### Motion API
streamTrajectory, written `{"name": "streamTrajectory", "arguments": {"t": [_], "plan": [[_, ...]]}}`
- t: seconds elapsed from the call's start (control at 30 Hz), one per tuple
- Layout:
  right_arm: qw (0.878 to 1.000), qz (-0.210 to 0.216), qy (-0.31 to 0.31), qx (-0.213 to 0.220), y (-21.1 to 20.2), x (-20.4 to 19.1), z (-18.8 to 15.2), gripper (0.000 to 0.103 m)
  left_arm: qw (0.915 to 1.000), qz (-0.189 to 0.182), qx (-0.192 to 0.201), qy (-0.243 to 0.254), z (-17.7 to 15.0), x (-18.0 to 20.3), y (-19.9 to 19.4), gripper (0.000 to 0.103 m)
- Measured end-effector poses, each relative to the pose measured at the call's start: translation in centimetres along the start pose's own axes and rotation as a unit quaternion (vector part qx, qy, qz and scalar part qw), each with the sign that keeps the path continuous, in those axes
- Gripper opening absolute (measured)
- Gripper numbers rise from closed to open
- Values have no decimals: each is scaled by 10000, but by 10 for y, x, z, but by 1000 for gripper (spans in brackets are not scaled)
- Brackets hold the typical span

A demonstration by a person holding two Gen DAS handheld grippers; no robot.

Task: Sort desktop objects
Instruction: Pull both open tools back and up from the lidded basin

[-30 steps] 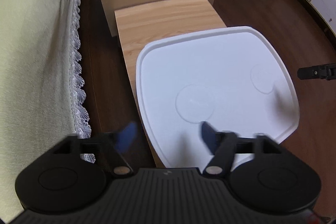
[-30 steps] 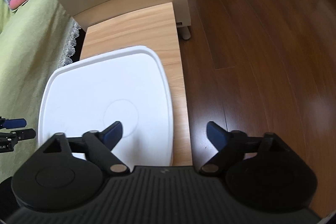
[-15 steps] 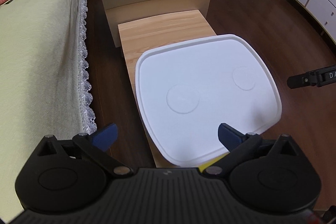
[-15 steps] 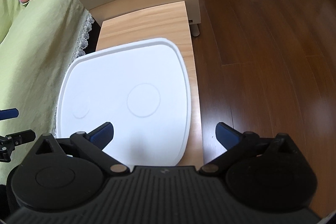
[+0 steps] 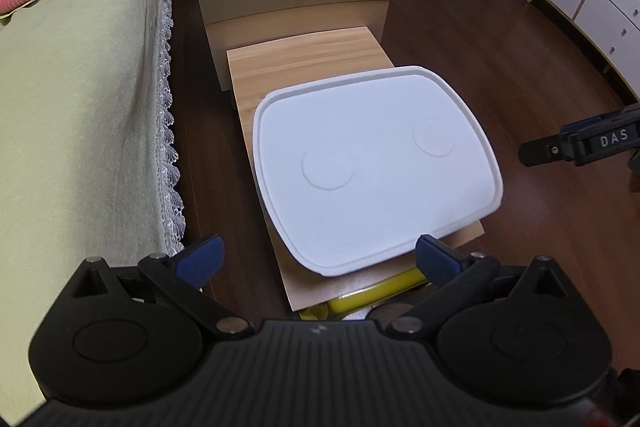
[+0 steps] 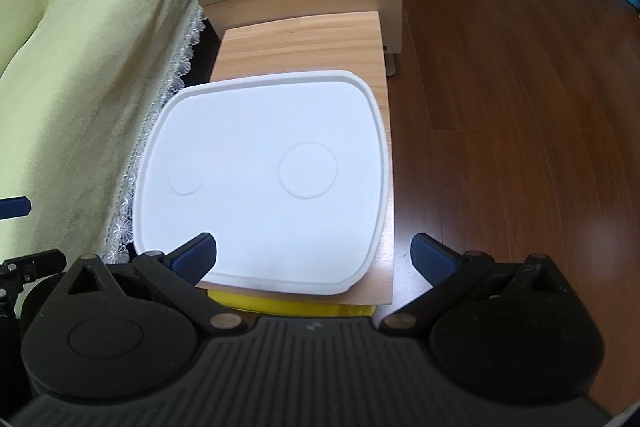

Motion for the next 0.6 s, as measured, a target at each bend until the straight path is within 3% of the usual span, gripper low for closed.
{"name": "streamTrajectory", "arguments": {"t": [0.33, 0.6], "plan": [[9983, -333, -471, 1, -26, -21, -19, 102, 9997, 166, 102, -143, -16, 7, -25, 102], [9984, -245, -503, -61, -45, -35, -36, 102, 9997, 81, 218, -41, -22, 21, -42, 102]]}}
Point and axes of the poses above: each gripper's, at about its wrist camera, not at the fingertips, and y roughly the way its jaws point, x to its right, z to its top, the point moved 7 cm from there along y, roughly the way its jaws point, and after that the axes turned 2 degrees about x, right-handed, at the moved point
